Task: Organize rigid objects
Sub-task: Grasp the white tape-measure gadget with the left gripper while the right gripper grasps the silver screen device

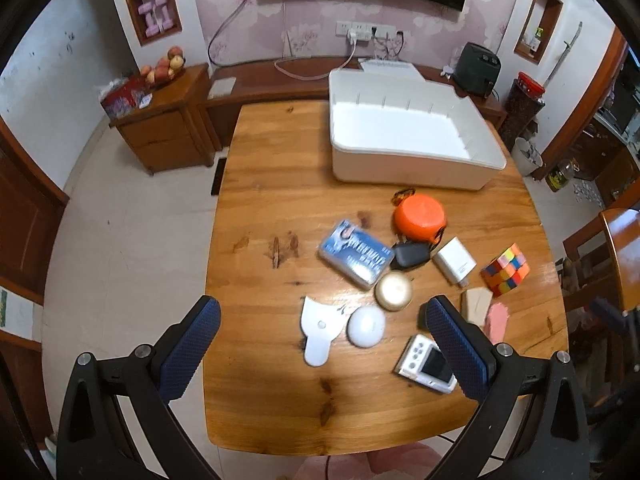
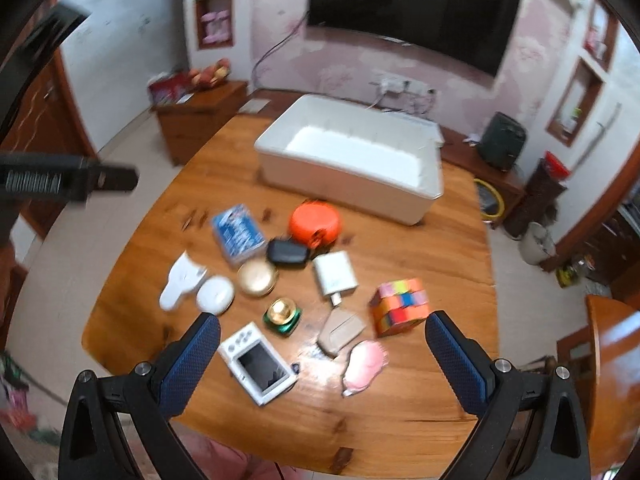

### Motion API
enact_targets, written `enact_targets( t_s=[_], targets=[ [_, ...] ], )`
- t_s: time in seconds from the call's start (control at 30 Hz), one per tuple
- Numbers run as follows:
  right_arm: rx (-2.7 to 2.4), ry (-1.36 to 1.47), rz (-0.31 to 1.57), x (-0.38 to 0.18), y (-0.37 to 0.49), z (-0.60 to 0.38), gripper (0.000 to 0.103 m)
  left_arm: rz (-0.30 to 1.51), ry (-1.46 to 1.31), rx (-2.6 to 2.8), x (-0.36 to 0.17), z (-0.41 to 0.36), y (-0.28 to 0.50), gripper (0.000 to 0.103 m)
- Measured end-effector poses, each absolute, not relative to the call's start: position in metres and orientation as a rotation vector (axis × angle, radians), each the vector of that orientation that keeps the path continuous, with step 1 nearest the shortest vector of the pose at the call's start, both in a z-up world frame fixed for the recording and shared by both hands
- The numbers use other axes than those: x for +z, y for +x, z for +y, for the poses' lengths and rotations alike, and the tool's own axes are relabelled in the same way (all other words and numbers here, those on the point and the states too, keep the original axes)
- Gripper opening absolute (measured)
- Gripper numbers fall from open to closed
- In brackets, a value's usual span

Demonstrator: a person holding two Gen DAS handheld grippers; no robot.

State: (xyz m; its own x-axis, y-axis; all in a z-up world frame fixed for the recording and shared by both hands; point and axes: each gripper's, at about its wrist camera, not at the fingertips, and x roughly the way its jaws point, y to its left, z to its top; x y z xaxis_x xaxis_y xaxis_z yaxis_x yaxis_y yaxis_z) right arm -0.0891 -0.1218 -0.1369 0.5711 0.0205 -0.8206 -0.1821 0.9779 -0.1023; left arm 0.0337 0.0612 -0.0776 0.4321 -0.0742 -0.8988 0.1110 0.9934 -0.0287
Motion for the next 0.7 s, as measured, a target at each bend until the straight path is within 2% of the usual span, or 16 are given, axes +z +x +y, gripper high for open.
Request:
enact_targets(
  t_s=[0.23,0.33,0.5,0.57,0.63,0.7],
  targets=[
    [0.256,-0.185,1.023,-0.196,-0.1,-0.107,0.102,1.211,0.052,-0.142,-0.13,0.075,0.032,0.102],
    [0.302,-0.198,1.042,-0.216,-0.103,-0.101,0.097,1.249,0.045,-0.173,-0.156,0.074,0.031,0.102],
    [0.377,-0.261,1.051,-0.246,-0.106,-0.085,0.097,1.281,0.05,-0.186,-0.192,0.071,0.035,0.102],
    [0.389,-0.296,1.062,-0.257,-0.104,-0.08,0.094,1.292,0.044,-0.186,-0.203,0.071,0.039,0.102],
    [0.399,-0.325,1.078,-0.266,-0.1,-0.076,0.086,1.292,0.028,-0.195,-0.212,0.074,0.043,0.102],
    [0.403,-0.347,1.093,-0.275,-0.097,-0.074,0.084,1.293,0.024,-0.195,-0.217,0.075,0.048,0.102]
  ],
)
